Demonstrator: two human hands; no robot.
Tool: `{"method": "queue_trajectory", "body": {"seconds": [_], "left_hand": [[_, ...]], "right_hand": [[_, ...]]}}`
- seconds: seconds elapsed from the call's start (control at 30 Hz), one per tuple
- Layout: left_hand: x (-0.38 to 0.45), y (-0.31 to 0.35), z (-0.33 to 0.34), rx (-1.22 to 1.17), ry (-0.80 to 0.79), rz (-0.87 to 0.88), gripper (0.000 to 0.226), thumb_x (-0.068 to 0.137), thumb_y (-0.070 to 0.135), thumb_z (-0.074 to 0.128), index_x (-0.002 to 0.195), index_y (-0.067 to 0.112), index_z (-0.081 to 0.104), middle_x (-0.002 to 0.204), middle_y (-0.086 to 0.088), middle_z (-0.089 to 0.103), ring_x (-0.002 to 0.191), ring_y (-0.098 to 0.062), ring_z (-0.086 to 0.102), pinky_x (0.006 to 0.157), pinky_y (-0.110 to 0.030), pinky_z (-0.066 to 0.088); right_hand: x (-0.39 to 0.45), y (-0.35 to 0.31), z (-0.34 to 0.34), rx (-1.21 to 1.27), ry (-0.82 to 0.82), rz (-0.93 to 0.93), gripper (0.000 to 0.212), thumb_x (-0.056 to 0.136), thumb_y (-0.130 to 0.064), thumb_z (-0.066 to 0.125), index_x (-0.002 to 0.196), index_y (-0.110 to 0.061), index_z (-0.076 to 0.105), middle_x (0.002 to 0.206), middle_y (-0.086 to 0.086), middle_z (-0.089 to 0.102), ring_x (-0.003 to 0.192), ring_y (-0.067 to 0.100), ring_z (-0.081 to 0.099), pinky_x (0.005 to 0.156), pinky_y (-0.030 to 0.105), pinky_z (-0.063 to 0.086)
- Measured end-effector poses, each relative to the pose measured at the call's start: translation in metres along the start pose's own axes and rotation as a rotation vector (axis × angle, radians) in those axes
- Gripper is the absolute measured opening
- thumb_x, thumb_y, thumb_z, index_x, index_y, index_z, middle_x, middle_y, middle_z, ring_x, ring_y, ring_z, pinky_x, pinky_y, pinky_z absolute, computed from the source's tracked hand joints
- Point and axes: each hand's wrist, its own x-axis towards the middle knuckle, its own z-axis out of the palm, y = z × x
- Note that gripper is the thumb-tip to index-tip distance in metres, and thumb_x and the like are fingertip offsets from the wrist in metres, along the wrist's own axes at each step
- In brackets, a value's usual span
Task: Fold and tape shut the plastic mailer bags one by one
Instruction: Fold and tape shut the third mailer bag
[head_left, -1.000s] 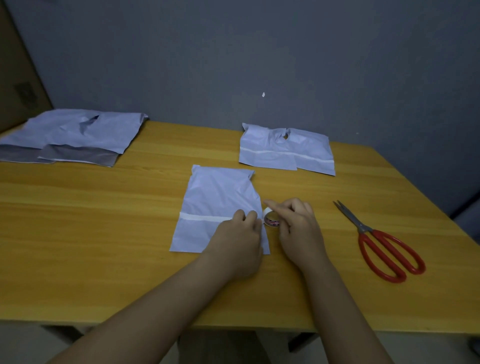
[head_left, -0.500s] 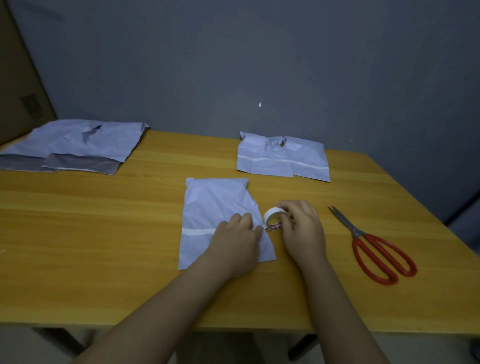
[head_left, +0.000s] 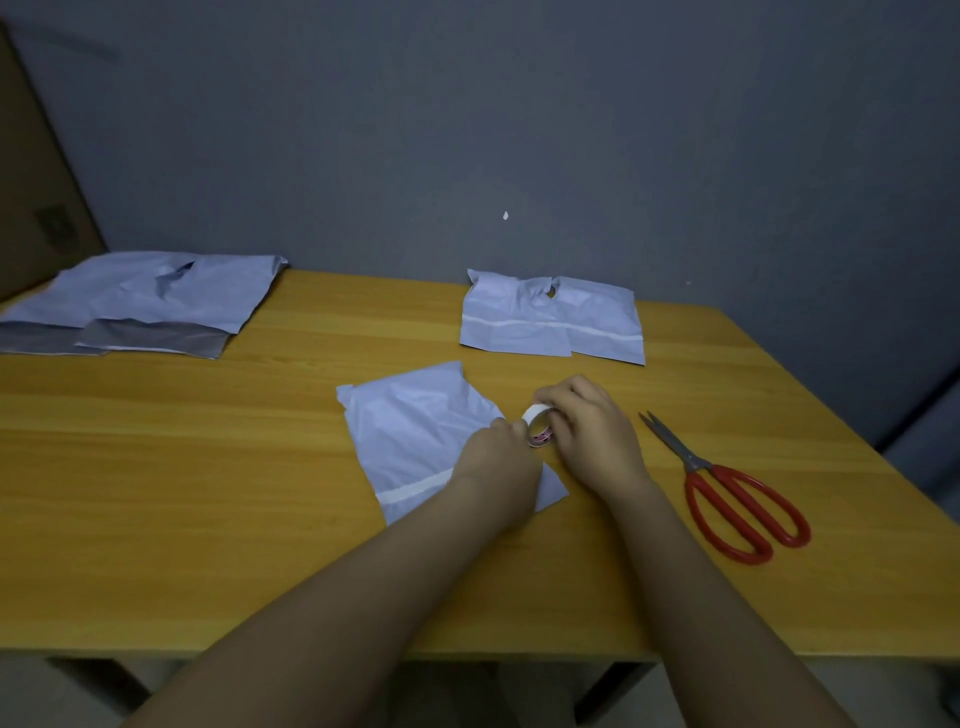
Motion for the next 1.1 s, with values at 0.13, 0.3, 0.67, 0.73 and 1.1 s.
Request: {"method": "queue_trajectory", "body": {"seconds": [0.13, 0.3, 0.67, 0.73, 1.1], "left_hand": [[-0.003, -0.007, 0.003, -0.048, 0.052, -0.004, 0.034, 0.095, 0.015, 0.035, 0.125, 0.005, 0.047, 0.126, -0.011, 0.040, 0.112, -0.026, 0.041, 0.070, -0.031, 0.030], [-0.012, -0.008, 0.017, -0.029, 0.086, -0.024, 0.041, 0.095, 0.020, 0.034, 0.134, 0.007, 0.038, 0.128, -0.010, 0.037, 0.114, -0.026, 0.039, 0.068, -0.033, 0.030], [-0.011, -0.005, 0.016, -0.078, 0.051, -0.065, 0.050, 0.097, 0.030, 0.033, 0.143, 0.010, 0.031, 0.135, -0.013, 0.034, 0.120, -0.027, 0.035, 0.081, -0.034, 0.035], [-0.012, -0.008, 0.019, -0.149, 0.062, -0.079, 0.051, 0.098, 0.030, 0.030, 0.146, 0.013, 0.029, 0.134, -0.013, 0.035, 0.119, -0.028, 0.036, 0.087, -0.036, 0.035], [-0.011, -0.005, 0.018, -0.153, 0.065, -0.113, 0.052, 0.098, 0.030, 0.029, 0.147, 0.013, 0.027, 0.136, -0.013, 0.034, 0.120, -0.028, 0.035, 0.090, -0.037, 0.035]], "right_hand": [[0.000, 0.005, -0.004, 0.087, -0.116, 0.082, 0.028, 0.092, -0.009, 0.053, 0.116, -0.022, 0.061, 0.112, -0.001, 0.061, 0.099, 0.019, 0.056, 0.076, 0.037, 0.048], [-0.001, 0.005, -0.002, 0.054, -0.139, 0.114, 0.031, 0.094, -0.008, 0.046, 0.116, -0.021, 0.065, 0.109, 0.002, 0.065, 0.095, 0.023, 0.058, 0.070, 0.035, 0.047], [0.006, 0.001, 0.006, -0.078, -0.111, 0.186, 0.036, 0.096, -0.008, 0.041, 0.122, -0.024, 0.060, 0.112, 0.004, 0.062, 0.096, 0.025, 0.057, 0.066, 0.034, 0.044], [0.005, 0.001, 0.005, -0.087, -0.117, 0.183, 0.037, 0.096, -0.009, 0.041, 0.125, -0.024, 0.059, 0.114, 0.004, 0.062, 0.097, 0.025, 0.057, 0.066, 0.034, 0.045], [0.003, 0.006, 0.004, -0.009, -0.108, 0.188, 0.036, 0.098, -0.014, 0.043, 0.129, -0.025, 0.057, 0.121, 0.001, 0.059, 0.103, 0.020, 0.056, 0.072, 0.033, 0.047]]}}
